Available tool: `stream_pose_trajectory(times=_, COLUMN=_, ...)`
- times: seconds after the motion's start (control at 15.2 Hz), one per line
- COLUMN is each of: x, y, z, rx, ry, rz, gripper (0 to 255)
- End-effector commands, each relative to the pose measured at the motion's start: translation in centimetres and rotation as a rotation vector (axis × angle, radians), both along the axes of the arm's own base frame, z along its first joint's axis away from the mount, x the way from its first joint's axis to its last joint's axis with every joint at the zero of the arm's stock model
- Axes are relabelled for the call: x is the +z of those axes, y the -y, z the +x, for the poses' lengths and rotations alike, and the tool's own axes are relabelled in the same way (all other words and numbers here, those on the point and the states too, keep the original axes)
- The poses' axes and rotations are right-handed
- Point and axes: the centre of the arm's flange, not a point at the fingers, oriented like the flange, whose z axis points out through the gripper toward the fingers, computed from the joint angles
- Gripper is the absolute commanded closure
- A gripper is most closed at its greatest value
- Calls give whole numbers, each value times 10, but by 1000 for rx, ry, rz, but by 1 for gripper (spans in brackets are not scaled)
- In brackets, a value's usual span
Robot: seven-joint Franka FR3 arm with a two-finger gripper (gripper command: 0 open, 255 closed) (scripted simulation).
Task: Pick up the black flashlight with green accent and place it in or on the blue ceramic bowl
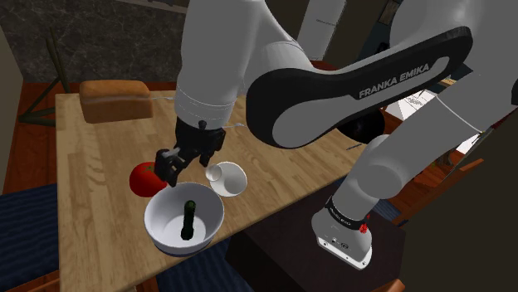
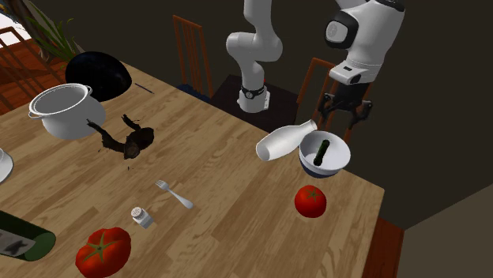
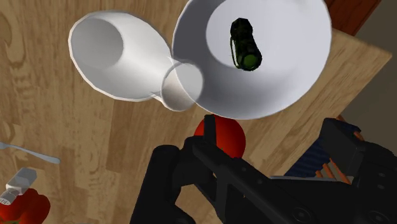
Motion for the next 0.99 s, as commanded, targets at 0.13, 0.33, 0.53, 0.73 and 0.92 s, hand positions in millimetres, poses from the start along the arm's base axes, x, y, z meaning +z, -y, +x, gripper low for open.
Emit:
stream_pose_trajectory(times=0.13, x=0, y=0, z=0, rx=0, ry=0, rz=0, gripper=0)
stream_pose_trajectory(times=0.33, x=39, y=0, z=-7, rx=0, ry=0, rz=0, gripper=0)
stream_pose_trajectory(times=0.53, x=49, y=-1, z=-9, rx=0, ry=0, rz=0, gripper=0)
stream_pose_trajectory(times=0.73, x=49, y=-1, z=-9, rx=0, ry=0, rz=0, gripper=0)
stream_pose_trajectory(times=0.92, x=49, y=-1, z=-9, rx=0, ry=0, rz=0, gripper=0)
